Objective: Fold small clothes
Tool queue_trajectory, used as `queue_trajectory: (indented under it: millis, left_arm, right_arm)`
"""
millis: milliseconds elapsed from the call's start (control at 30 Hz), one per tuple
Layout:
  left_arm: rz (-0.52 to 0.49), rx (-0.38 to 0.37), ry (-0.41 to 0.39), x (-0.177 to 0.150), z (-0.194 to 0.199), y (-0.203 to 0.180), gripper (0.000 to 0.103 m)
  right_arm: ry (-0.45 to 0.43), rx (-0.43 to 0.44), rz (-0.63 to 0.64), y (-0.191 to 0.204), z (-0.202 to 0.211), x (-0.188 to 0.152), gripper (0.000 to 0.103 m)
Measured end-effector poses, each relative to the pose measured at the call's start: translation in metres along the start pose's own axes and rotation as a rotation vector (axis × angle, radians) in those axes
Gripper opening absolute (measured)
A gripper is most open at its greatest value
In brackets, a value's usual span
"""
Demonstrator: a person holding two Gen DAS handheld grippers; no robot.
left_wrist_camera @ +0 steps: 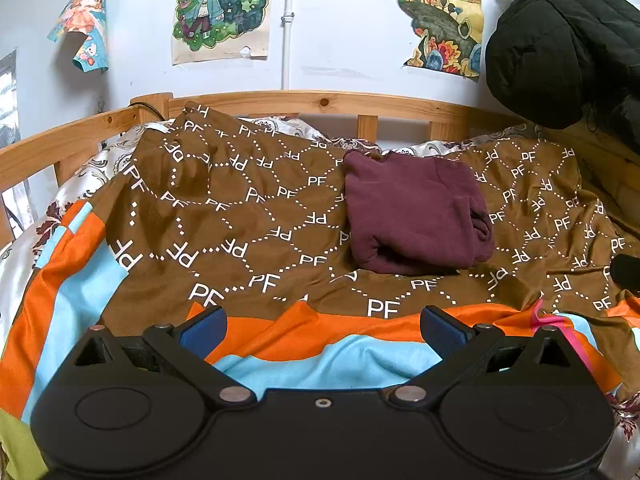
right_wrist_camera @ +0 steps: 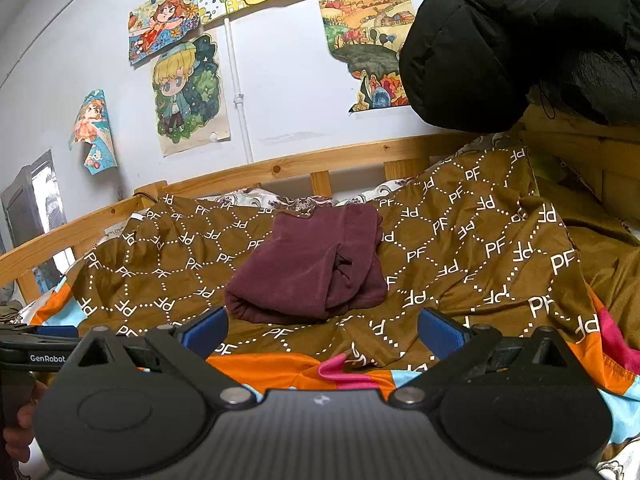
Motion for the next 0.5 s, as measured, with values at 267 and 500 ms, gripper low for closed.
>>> queue_trajectory:
  millis: [267, 500]
  left_arm:
    - [0.002, 0.0, 0.003, -0.0012, -0.0006, 0.0017, 0.102]
    - [0.003, 0.001, 0.002, -0.001, -0.0006, 0.0009, 0.102]
  right_arm:
    - [0.0, 0.0, 0.0, -0.0001, -0.0002, -0.0001, 0.103]
    - [0.001, -0.001, -0.002, -0.0001, -0.0002, -0.0007, 0.103]
Point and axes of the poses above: each gripper's, at about its wrist camera, not at the fingertips, and z roughly against the way its jaws point, y to its left, x to its top, the point moved 6 cm from there along -z, roughly the way its jaws point, and after that the axes turned 12 degrees about z, right-handed, at the moved point
